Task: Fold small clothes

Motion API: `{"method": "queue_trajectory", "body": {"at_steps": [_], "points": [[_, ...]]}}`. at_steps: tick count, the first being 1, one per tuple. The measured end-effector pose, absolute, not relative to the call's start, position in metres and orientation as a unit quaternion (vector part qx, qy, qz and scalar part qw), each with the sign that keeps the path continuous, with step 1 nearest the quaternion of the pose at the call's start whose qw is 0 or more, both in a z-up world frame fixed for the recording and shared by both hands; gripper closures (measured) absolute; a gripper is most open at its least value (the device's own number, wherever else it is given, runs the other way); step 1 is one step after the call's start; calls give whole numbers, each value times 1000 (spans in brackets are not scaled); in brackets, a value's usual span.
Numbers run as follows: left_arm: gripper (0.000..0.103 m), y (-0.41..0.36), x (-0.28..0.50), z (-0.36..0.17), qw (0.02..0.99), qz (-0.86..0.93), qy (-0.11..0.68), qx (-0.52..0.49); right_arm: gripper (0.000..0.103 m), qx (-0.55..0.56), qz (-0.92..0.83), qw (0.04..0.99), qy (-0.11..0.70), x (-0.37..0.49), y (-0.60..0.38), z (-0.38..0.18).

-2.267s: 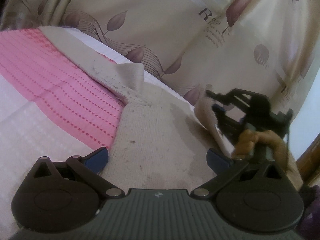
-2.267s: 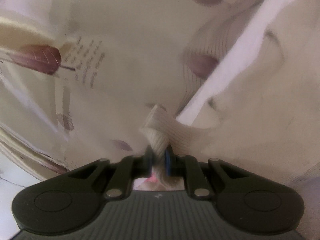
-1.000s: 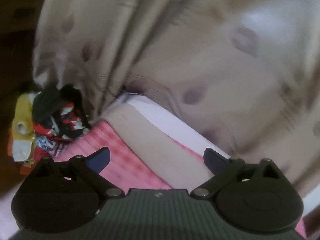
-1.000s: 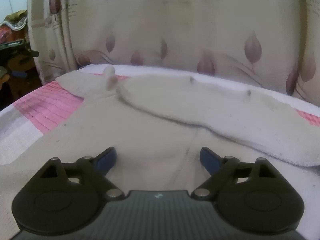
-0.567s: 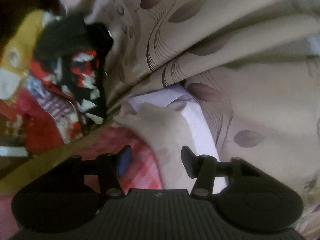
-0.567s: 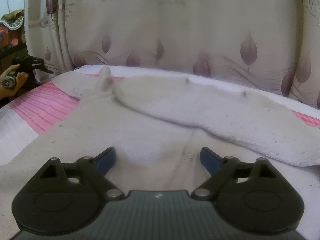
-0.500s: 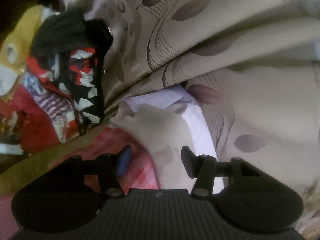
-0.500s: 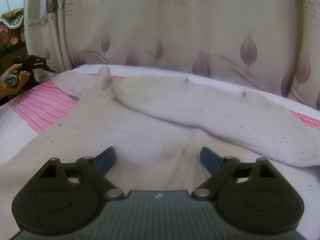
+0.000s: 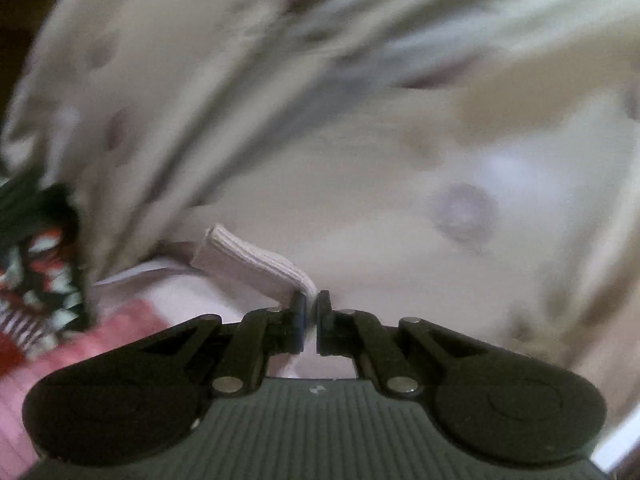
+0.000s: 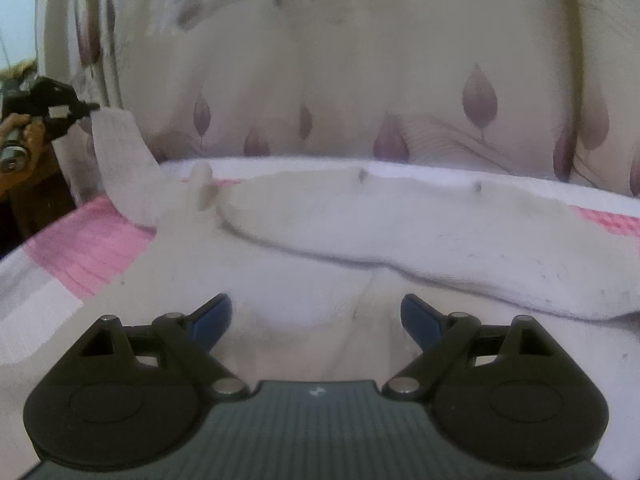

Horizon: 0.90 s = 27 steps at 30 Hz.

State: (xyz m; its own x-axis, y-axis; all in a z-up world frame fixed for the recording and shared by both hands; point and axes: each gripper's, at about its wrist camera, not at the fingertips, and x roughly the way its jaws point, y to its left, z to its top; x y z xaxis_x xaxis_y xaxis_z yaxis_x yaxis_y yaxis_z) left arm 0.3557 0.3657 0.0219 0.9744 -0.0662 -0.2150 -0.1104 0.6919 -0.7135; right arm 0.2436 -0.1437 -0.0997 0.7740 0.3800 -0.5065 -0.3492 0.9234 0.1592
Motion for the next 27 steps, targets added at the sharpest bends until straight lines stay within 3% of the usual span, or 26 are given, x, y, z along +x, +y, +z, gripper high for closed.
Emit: {"method": "queue_trajectory", "body": {"at_steps": [6, 12, 17, 27], "points": [[100, 257, 334, 92, 926, -85, 89, -356, 11, 97, 189, 946, 245, 240, -166, -97], [100, 127, 327, 113, 916, -195, 121, -328, 5, 200, 168, 943, 204, 236, -201, -98], [100, 32, 340, 89, 904, -251, 176, -297, 5, 278, 142, 935, 170, 229, -230, -103], [100, -111, 370, -9, 870, -337, 273, -233, 2, 517, 98, 843, 108, 218, -305, -144]]}}
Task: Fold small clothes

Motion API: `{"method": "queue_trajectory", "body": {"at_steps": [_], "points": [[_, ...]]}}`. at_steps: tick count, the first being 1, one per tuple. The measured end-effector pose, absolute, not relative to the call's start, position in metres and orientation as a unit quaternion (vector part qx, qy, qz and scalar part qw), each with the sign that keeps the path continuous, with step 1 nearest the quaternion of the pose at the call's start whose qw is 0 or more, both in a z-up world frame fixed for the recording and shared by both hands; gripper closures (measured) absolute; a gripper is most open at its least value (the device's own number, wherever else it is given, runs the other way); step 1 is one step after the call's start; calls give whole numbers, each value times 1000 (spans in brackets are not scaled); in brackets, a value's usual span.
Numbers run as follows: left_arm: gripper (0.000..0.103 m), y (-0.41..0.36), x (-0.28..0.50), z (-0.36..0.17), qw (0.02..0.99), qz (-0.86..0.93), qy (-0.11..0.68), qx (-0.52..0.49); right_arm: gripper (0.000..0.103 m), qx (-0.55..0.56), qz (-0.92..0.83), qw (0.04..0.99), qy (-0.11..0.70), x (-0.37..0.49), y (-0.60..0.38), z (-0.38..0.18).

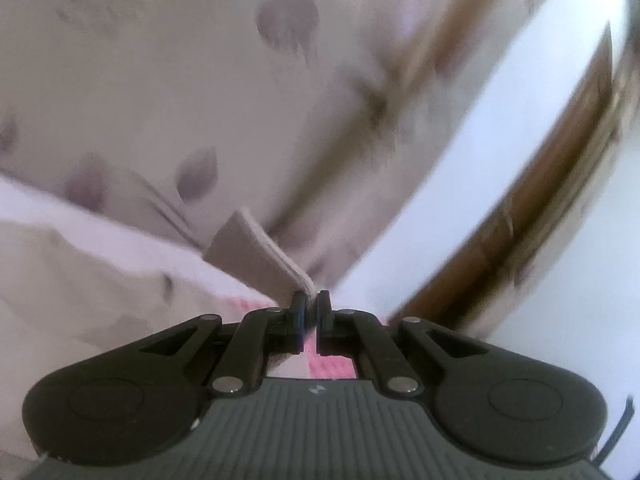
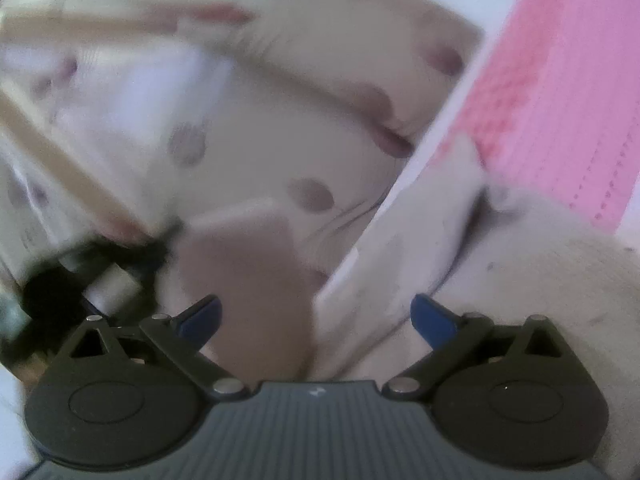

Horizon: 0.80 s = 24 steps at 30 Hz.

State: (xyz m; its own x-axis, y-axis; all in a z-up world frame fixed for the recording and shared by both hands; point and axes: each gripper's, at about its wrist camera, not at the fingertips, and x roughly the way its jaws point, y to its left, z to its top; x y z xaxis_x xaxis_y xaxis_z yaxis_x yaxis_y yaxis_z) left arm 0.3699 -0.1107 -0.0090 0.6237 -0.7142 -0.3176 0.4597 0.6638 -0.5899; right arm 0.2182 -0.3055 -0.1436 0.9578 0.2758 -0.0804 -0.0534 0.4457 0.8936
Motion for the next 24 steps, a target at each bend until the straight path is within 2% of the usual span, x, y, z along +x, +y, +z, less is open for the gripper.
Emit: {"method": "queue_trajectory", "body": {"at_steps": [3, 4, 5, 6, 7, 8, 12, 18, 22, 24], "points": [[97, -135, 370, -36, 861, -357, 294, -211, 2, 516, 101, 844, 108, 217, -308, -143], [83, -138, 368, -41, 859, -363, 296, -208, 2, 517, 103, 843, 108, 217, -309, -143], [61, -138, 366, -44, 859, -365, 293, -208, 2, 521, 105, 840, 106, 218, -310, -144], [46, -134, 362, -46, 861, -361, 287, -213, 2, 523, 107, 839, 104, 217, -312, -144], [19, -128, 357, -46, 866, -352, 277, -222, 2, 523, 108, 839, 105, 215, -312, -144], [5, -121, 350, -44, 872, -342, 265, -230, 2, 520, 108, 840, 108, 215, -312, -144], [2, -84, 317, -40, 900, -299, 232, -216, 2, 478, 97, 858, 160, 219, -307, -132], [2, -21, 270, -78, 949, -203, 214, -110, 2, 299, 38, 935, 186, 230, -306, -83], [2, 9, 256, -112, 941, -181, 227, -177, 2, 281, 32, 937, 205, 264, -303, -59], [3, 18, 253, -111, 938, -173, 225, -199, 2, 240, 24, 947, 213, 282, -286, -52]]}}
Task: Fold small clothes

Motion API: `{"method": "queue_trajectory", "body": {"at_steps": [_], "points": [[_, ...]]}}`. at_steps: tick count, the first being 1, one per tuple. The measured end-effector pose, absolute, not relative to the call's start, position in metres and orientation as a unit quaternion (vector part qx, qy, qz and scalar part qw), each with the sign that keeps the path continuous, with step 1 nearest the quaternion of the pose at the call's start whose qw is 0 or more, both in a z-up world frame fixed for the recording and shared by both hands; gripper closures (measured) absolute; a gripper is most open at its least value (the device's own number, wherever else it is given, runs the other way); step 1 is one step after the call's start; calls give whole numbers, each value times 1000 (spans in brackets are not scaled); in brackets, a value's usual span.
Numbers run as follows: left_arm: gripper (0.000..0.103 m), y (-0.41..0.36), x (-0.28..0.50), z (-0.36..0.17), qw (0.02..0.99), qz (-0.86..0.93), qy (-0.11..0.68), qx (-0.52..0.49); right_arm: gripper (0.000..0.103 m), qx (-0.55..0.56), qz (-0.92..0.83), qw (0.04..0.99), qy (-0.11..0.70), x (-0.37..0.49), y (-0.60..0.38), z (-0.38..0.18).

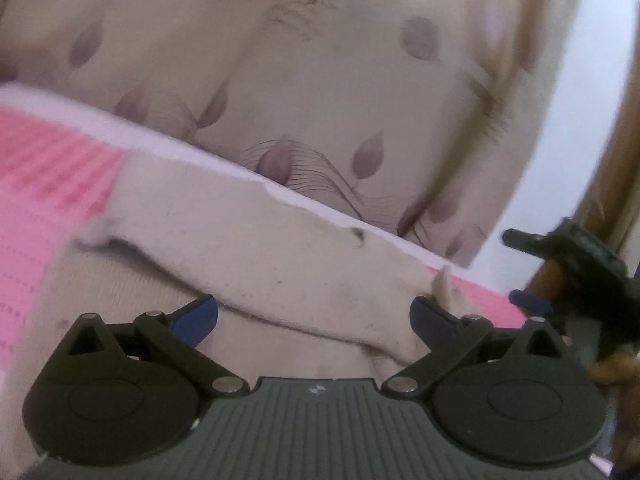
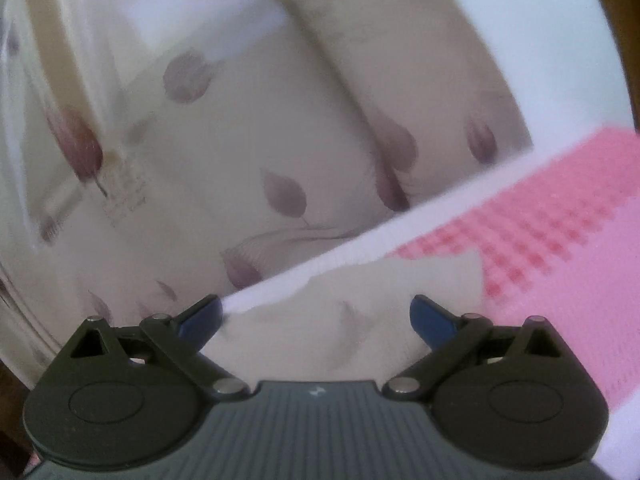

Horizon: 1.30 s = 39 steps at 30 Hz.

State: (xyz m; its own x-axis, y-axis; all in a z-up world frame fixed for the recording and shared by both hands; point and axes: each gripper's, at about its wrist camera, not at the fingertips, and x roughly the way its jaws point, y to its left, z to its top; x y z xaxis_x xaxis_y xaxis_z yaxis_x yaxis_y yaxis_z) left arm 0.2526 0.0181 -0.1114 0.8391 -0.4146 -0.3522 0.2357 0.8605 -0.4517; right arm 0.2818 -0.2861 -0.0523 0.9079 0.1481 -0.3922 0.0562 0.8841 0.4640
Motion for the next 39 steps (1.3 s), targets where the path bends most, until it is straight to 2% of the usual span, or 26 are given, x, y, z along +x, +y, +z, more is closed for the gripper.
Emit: {"method": "queue_trajectory", "body": {"at_steps": [2, 4, 5, 6, 9, 14, 17, 20, 26, 27, 28, 30, 35, 39], "points": [[0, 17, 250, -109, 946, -172, 197, -190, 3, 177, 20, 959, 222, 302, -263, -53], [0, 12, 254, -110, 944, -178, 213, -178, 18, 130, 8, 961, 245, 320, -249, -63], [0, 11, 256, -109, 943, -179, 215, -179, 41, 109, 5, 958, 264, 327, -244, -71], [0, 13, 255, -108, 943, -176, 216, -184, 57, 85, -6, 955, 284, 330, -242, -78], [0, 21, 261, -113, 935, -162, 230, -216, 59, 67, -48, 953, 291, 301, -264, -89], [0, 33, 271, -119, 923, -140, 243, -264, 58, 116, -85, 952, 271, 204, -325, -89], [0, 35, 270, -119, 923, -139, 242, -266, 56, 191, -56, 947, 252, 178, -350, -87], [0, 33, 269, -119, 925, -137, 241, -259, 47, 250, -23, 939, 233, 180, -367, -83], [0, 33, 271, -119, 924, -135, 245, -260, 49, 202, -22, 939, 276, 234, -377, -94], [0, 33, 271, -120, 924, -136, 245, -259, 54, 206, -11, 937, 281, 239, -377, -98], [0, 33, 272, -120, 924, -137, 246, -259, 71, 204, 0, 938, 279, 243, -377, -101], [0, 33, 273, -120, 924, -137, 248, -258, 94, 180, 6, 942, 283, 248, -370, -102], [0, 33, 273, -121, 924, -136, 249, -257, 97, 168, 41, 951, 258, 239, -356, -83], [0, 33, 273, -120, 924, -135, 249, -258, 100, 187, 76, 956, 211, 245, -352, -44]]}}
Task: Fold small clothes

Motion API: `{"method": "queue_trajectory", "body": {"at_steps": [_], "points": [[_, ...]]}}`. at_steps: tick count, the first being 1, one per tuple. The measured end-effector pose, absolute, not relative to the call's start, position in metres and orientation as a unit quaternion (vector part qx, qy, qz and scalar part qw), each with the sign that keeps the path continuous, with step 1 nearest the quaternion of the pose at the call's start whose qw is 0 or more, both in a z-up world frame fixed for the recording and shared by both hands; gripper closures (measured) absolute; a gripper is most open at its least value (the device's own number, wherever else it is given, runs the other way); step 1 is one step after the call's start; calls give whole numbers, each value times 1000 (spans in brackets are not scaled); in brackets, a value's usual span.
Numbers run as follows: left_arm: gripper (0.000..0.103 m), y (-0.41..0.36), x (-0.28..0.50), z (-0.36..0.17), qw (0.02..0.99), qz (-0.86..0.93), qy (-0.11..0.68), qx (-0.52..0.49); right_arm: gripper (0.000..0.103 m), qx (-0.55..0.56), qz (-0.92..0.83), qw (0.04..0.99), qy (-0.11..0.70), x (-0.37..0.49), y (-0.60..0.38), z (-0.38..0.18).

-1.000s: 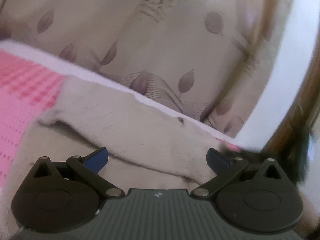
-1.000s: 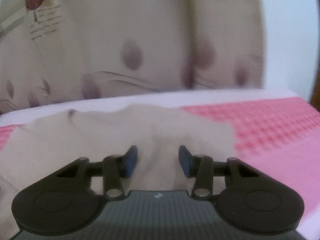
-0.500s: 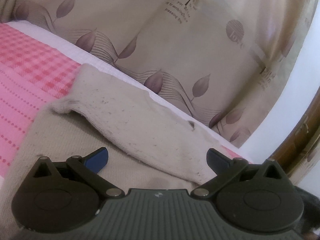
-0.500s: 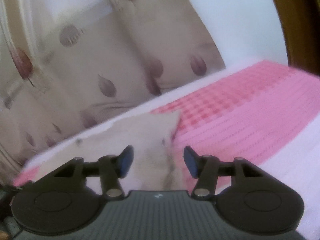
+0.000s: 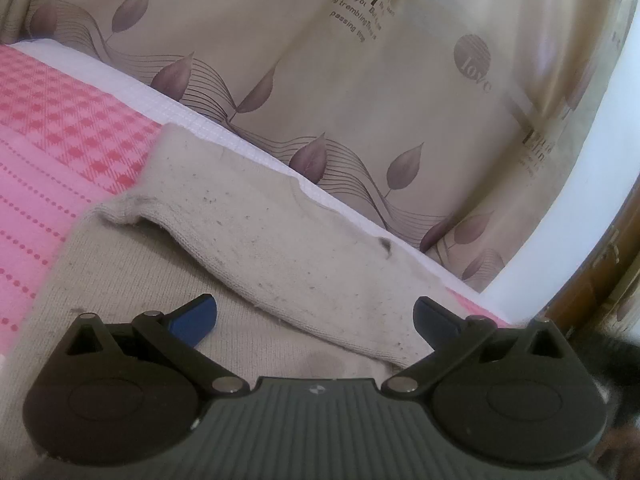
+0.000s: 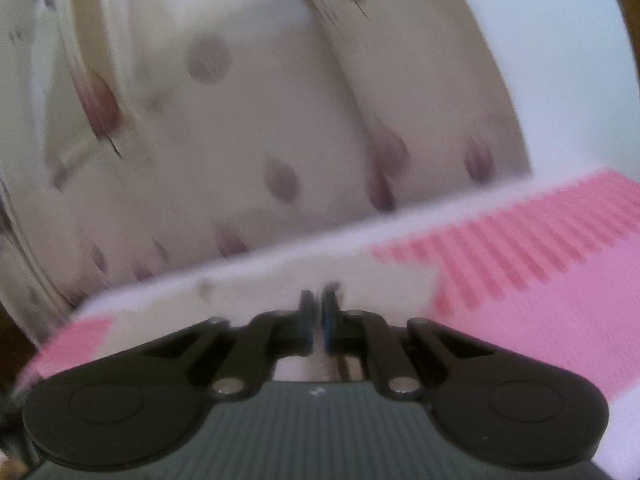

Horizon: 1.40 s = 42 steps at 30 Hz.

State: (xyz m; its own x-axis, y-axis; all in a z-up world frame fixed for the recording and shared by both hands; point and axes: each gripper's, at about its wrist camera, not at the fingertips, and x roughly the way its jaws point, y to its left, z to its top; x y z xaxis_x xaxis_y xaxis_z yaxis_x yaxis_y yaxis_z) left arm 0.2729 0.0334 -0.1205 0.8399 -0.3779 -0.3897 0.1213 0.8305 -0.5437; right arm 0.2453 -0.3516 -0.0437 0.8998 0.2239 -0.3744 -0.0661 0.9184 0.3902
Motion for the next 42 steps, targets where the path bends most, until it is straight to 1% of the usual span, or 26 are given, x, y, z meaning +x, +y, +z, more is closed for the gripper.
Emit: {"method": "queue_trajectory", "body": {"at_steps": [3, 5, 7, 9, 12, 19, 23, 26, 27, 29, 30, 31, 33, 34, 35, 37, 39, 40, 42], "points": [[0, 33, 273, -121, 924, -134, 248, -259, 100, 219, 94, 959, 152, 252, -360, -10], [0, 33, 273, -121, 924, -131, 247, -260, 100, 230, 82, 961, 132, 263, -372, -4], [0, 34, 273, -122, 924, -129, 247, -261, 100, 240, 52, 957, 152, 283, -389, -22], [0, 34, 273, -122, 924, -129, 247, -261, 100, 257, 49, 944, 201, 298, -404, -47], [0, 34, 274, -121, 924, -129, 248, -261, 98, 264, 74, 935, 224, 289, -409, -69], [0, 33, 274, -121, 924, -128, 249, -260, 97, 97, 91, 953, 273, 290, -375, -83], [0, 33, 274, -121, 924, -128, 249, -259, 97, 40, 119, 940, 318, 298, -368, -94], [0, 34, 274, -121, 924, -128, 249, -259, 96, 15, 134, 940, 314, 286, -369, -92], [0, 33, 274, -121, 924, -128, 250, -259, 93, 11, 140, 940, 312, 284, -370, -91], [0, 33, 274, -121, 925, -127, 250, -257, 76, -5, 146, 940, 310, 279, -369, -89], [0, 33, 274, -122, 925, -127, 250, -257, 36, -18, 142, 940, 309, 278, -366, -91], [0, 33, 274, -122, 925, -127, 250, -257, 1, -37, 138, 939, 313, 276, -363, -92], [0, 33, 274, -122, 925, -127, 251, -257, 2, -47, 159, 942, 292, 264, -365, -93], [0, 33, 274, -122, 925, -127, 250, -257, 5, -41, 161, 945, 283, 260, -366, -94], [0, 33, 274, -121, 925, -127, 250, -257, 10, -32, 155, 948, 275, 258, -369, -94], [0, 33, 274, -122, 925, -127, 251, -257, 39, -15, 148, 954, 261, 252, -376, -93], [0, 33, 274, -121, 925, -127, 250, -257, 47, -3, 140, 957, 255, 249, -380, -93], [0, 33, 274, -121, 925, -127, 250, -257, 49, 3, 142, 955, 259, 251, -381, -96], [0, 33, 274, -121, 925, -127, 251, -257, 49, 8, 139, 953, 268, 258, -382, -100]]}}
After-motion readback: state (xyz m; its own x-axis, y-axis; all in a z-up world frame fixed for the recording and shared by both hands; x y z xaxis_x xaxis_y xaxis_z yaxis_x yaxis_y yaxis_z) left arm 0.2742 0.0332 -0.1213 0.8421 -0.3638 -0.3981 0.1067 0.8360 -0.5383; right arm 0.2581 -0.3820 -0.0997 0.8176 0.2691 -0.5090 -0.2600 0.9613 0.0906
